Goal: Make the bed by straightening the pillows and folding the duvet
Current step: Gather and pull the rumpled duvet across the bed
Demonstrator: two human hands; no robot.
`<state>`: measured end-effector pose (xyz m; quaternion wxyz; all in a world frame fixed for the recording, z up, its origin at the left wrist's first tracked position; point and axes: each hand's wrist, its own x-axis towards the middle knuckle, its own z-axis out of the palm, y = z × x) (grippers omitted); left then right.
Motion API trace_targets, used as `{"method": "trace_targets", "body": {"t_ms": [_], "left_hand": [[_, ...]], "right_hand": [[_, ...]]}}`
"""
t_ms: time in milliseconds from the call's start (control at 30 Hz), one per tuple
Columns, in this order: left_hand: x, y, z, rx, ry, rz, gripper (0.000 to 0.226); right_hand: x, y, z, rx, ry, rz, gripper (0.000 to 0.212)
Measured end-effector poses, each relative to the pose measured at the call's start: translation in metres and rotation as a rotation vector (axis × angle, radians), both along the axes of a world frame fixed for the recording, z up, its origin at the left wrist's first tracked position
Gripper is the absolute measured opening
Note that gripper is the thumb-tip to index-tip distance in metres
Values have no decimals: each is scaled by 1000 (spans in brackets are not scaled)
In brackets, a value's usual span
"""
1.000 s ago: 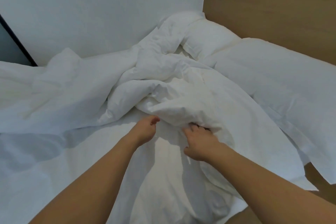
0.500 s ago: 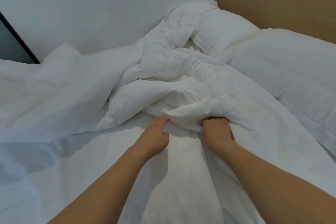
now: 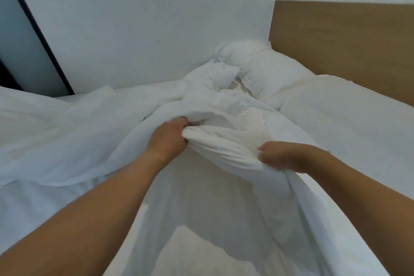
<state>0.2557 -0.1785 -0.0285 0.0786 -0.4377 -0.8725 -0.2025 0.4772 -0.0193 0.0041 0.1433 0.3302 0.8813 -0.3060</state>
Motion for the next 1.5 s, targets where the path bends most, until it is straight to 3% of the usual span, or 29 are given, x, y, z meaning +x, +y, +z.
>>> {"method": "trace_targets", "body": {"t_ms": [100, 200, 267, 333, 400, 467, 533, 633, 667, 733, 833, 867, 933, 1067, 1100, 1167, 1233, 1333, 1433, 1500], "left_hand": [[-2, -37, 38, -377, -28, -163, 28], [10, -91, 28, -911, -146, -101, 35], [34, -127, -11, -1234, -184, 2, 40], [65, -137, -48, -1542, -111, -43, 46], [86, -127, -60, -1658, -17, -144, 52], [99, -105, -43, -1465, -47, -236, 49], [105, -82, -20, -1096, -206, -277, 50], [121, -52, -13, -647, -443, -390, 70], [134, -45, -18, -632, -485, -444, 76], [157, -35, -48, -796, -529, -480, 79], [179, -34, -89, -1265, -563, -435, 51], [182, -32, -96, -1333, -528, -427, 41], [182, -13, -101, -1251, -442, -407, 32], [166, 56, -92, -718, -170, -294, 50], [161, 69, -93, -637, -184, -229, 62], [155, 86, -104, -604, -329, -110, 82], [155, 91, -123, -694, -454, -99, 68], [151, 103, -141, -656, -335, -138, 32], [140, 121, -126, -235, -191, -37, 37], [132, 128, -113, 25, -84, 39, 41]], "right_hand": [[-10, -23, -6, 102, -68, 101, 20], [-17, -57, -21, 70, -196, 215, 9], [-14, -77, -40, -61, -233, 212, 8], [-9, -78, -57, -276, -266, 156, 29], [1, -69, -61, -417, -250, 88, 36], [12, -52, -58, -430, -115, -22, 31], [24, -29, -60, -266, 43, -144, 27], [50, 1, -75, 92, -45, -182, 32], [62, 8, -84, 162, -142, -176, 36], [89, 22, -104, 213, -298, -263, 50], [123, 42, -131, 318, -328, -469, 65], [130, 51, -138, 366, -309, -525, 67], [142, 68, -148, 428, -275, -617, 76], [143, 95, -163, 350, -214, -760, 94], [141, 101, -165, 272, -176, -783, 83], [137, 112, -162, 164, -66, -747, 34], [132, 117, -155, 188, -30, -638, 7], [127, 131, -138, 323, 50, -543, 9], [128, 159, -89, 687, 331, -594, 12], [126, 174, -54, 1014, 540, -490, 10]]}}
